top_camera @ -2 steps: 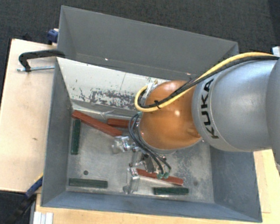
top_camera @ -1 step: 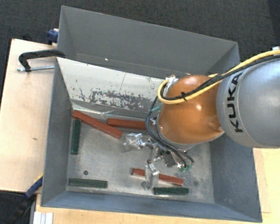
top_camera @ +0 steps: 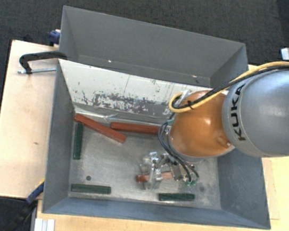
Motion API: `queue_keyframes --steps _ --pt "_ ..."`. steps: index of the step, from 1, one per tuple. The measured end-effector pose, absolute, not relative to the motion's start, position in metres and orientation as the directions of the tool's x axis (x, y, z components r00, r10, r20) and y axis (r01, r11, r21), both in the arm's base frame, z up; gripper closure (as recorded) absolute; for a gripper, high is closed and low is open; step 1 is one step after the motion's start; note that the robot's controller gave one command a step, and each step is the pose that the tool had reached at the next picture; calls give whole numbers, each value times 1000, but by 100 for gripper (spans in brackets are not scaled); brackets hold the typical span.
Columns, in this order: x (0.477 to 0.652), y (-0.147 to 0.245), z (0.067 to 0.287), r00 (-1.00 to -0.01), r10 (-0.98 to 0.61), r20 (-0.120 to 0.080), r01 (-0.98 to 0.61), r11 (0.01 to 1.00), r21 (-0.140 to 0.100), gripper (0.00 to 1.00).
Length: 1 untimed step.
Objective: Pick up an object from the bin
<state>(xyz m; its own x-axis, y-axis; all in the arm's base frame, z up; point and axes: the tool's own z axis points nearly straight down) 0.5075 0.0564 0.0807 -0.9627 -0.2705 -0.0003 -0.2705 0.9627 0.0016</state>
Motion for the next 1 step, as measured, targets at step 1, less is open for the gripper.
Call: queue_keyframes --steps 1 --pt "508 56 81 -963 -271 0 -271 963 2 100"
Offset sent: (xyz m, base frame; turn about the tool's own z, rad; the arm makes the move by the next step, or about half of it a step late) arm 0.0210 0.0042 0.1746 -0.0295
